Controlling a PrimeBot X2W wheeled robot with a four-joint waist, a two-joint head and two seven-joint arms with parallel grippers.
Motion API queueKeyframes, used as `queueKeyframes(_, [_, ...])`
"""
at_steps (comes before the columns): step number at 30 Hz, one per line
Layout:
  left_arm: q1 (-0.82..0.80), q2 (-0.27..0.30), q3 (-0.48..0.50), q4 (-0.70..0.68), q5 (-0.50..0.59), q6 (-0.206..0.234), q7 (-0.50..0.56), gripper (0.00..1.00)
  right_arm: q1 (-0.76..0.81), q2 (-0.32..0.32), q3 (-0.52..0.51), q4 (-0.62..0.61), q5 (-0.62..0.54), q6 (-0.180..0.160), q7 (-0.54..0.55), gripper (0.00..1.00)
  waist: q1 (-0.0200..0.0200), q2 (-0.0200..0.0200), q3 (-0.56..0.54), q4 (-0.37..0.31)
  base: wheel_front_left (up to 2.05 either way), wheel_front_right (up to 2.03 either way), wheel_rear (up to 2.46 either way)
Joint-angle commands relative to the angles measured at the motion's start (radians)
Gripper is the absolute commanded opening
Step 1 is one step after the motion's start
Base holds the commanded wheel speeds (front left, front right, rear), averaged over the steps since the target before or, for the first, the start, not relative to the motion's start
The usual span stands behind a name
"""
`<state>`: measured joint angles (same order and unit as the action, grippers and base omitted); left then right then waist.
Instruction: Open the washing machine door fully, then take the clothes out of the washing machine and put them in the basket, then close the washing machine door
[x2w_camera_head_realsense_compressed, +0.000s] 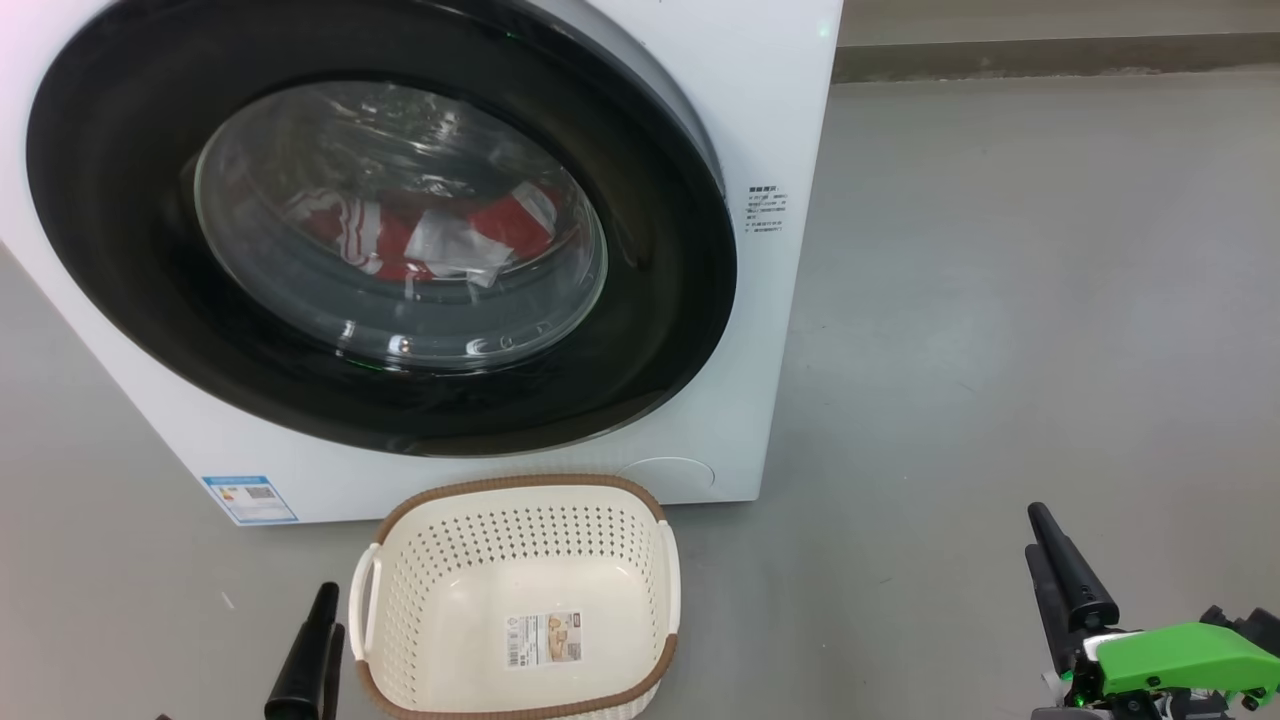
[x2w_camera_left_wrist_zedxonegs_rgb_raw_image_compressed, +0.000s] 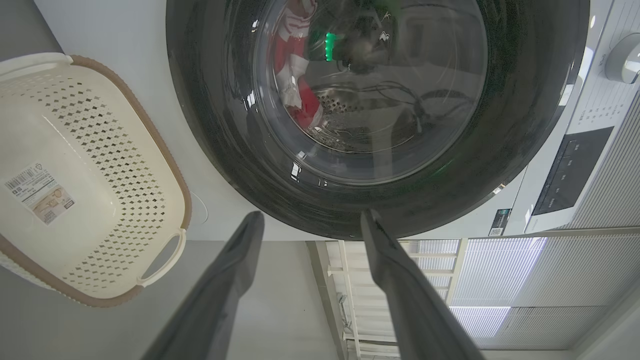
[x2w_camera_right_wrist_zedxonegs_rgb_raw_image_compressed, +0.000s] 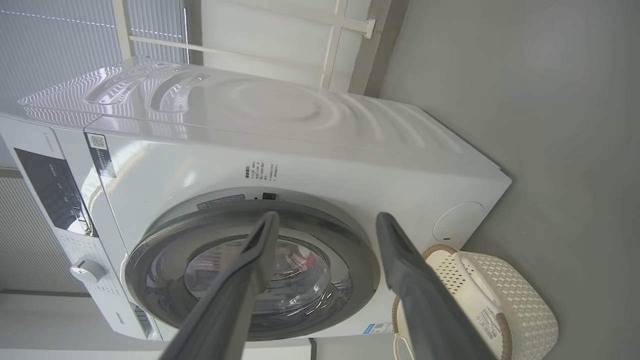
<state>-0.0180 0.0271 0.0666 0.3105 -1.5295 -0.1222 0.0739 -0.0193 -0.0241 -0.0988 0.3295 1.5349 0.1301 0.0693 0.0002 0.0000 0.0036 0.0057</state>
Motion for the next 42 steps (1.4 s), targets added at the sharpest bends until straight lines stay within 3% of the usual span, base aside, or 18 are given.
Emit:
queueKeyframes(1, [-0.015, 0.02, 0.004, -0.035, 0.048, -0.001, -0.014, 1.0, -0.023, -0.019, 0.011, -0.03, -0.041, 0.0, -0.013, 1.0, -0.0002, 0.0, 0.0, 0.001, 0.0, 0.0, 0.0])
queueKeyframes(42, [0.012, 0.015, -0.016, -0.156, 0.66, 0.032, -0.136, 1.0, -0.019, -0.046, 0.093, -0.087, -0.531, 0.0, -0.133, 1.0, -0.0002, 0.0, 0.013, 0.016, 0.0, 0.0, 0.0])
